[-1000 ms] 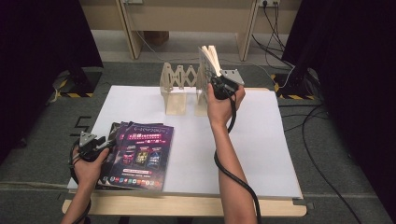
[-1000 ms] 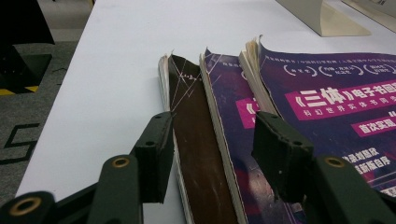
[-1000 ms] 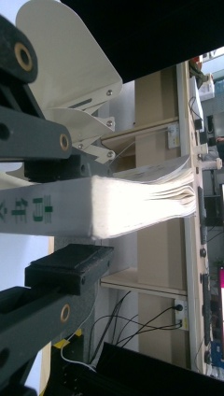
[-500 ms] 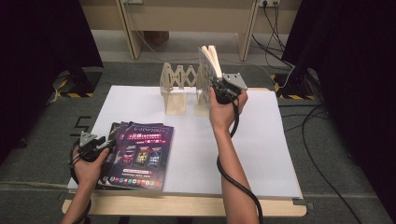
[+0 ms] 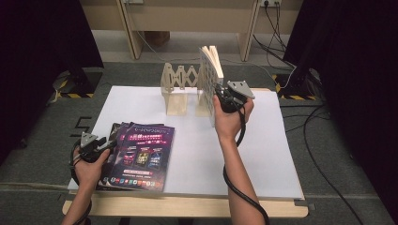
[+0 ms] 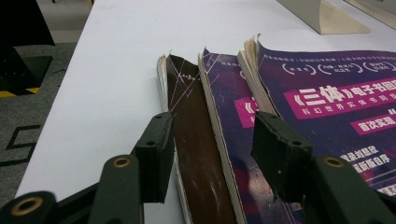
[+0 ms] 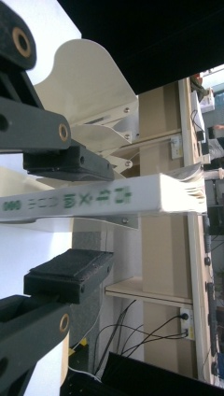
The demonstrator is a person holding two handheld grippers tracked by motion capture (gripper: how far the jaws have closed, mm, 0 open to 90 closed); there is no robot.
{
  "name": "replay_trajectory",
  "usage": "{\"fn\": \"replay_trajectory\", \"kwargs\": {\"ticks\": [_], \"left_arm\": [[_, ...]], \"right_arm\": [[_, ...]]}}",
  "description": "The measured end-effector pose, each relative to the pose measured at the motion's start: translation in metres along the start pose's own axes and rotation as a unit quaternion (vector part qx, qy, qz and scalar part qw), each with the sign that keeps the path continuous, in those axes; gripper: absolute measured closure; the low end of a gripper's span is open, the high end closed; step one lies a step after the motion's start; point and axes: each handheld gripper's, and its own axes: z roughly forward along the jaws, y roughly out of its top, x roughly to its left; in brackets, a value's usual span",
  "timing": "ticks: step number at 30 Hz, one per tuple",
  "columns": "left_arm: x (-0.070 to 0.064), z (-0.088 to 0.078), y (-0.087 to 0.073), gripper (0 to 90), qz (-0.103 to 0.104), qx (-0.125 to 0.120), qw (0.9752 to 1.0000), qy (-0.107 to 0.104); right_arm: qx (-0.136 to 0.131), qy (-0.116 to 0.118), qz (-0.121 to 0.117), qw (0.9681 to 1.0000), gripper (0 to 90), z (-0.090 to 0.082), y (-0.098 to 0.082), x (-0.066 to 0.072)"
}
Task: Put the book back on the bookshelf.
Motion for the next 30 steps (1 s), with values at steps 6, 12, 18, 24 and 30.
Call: {"fn": "replay_trajectory", "kwargs": {"ticks": [6, 12, 18, 24, 30], "left_arm": [[0.0, 0.0, 0.0, 48.9, 0.003, 0.003, 1.0, 0.0], [-0.001, 0.0, 0.0, 51.0, 0.007, 0.004, 1.0, 0.0], [-0.002, 0.0, 0.001, 51.8, 0.014, 0.006, 0.9999, -0.001], [-0.008, -0.002, 0.005, 59.0, 0.033, 0.003, 0.9994, 0.006], [-0.017, -0.005, 0.018, 64.0, 0.039, 0.001, 0.9992, -0.009]], "right_arm": [[0.005, 0.008, 0.005, 0.9999, 53.9, -0.01, -0.005, -0.004], [0.01, 0.018, 0.01, 0.9997, 53.5, -0.016, -0.014, -0.006], [0.03, 0.031, 0.036, 0.9984, 53.2, -0.02, -0.029, -0.015], [0.057, 0.038, 0.047, 0.9966, 53.9, -0.021, -0.046, -0.021], [0.081, 0.046, 0.042, 0.9948, 55.0, -0.025, -0.061, -0.018]]}}
